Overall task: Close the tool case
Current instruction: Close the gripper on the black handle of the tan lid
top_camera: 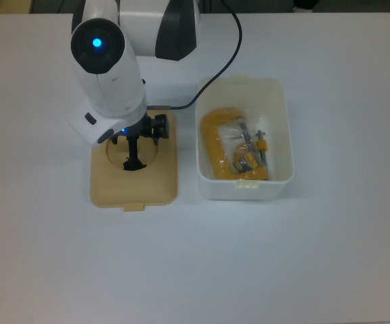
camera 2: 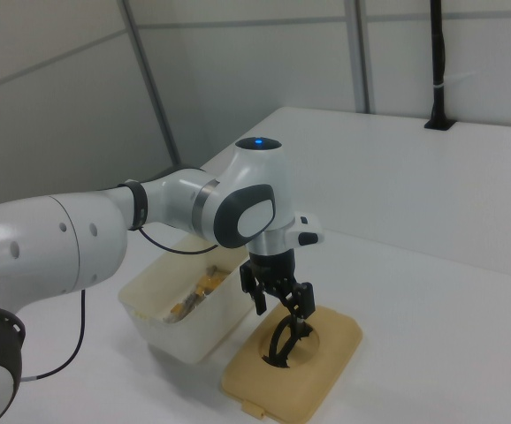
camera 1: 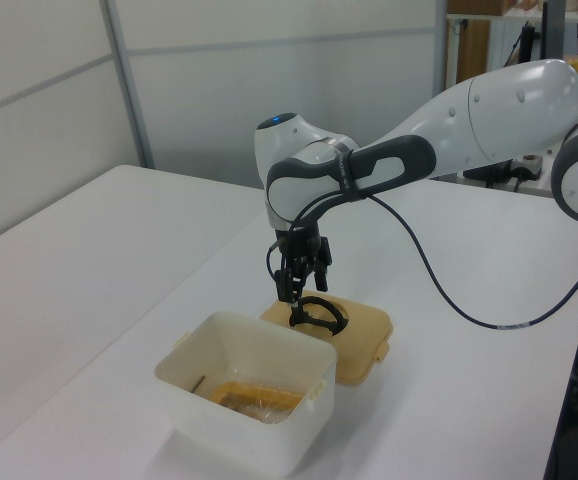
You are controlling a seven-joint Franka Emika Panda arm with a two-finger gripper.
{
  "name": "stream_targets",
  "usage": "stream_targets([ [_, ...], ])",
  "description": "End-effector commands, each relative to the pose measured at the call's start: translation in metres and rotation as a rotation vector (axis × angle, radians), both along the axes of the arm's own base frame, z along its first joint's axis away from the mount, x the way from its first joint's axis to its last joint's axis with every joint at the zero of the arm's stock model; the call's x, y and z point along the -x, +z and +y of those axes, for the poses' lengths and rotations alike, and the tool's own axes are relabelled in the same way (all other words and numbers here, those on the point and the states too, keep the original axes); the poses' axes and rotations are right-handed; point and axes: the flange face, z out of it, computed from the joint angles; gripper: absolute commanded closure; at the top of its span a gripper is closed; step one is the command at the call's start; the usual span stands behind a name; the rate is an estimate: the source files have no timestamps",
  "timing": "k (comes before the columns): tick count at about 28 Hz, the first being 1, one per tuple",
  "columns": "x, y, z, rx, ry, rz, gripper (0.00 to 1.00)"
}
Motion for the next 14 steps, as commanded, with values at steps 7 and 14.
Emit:
stream_targets([
  [7,0.0007,-0.0035,-0.0019,0.041,-0.002,-0.016,0.59],
  [14,0.0012,-0.0022,-0.0020,0.041,-0.002,-0.013,1.00],
])
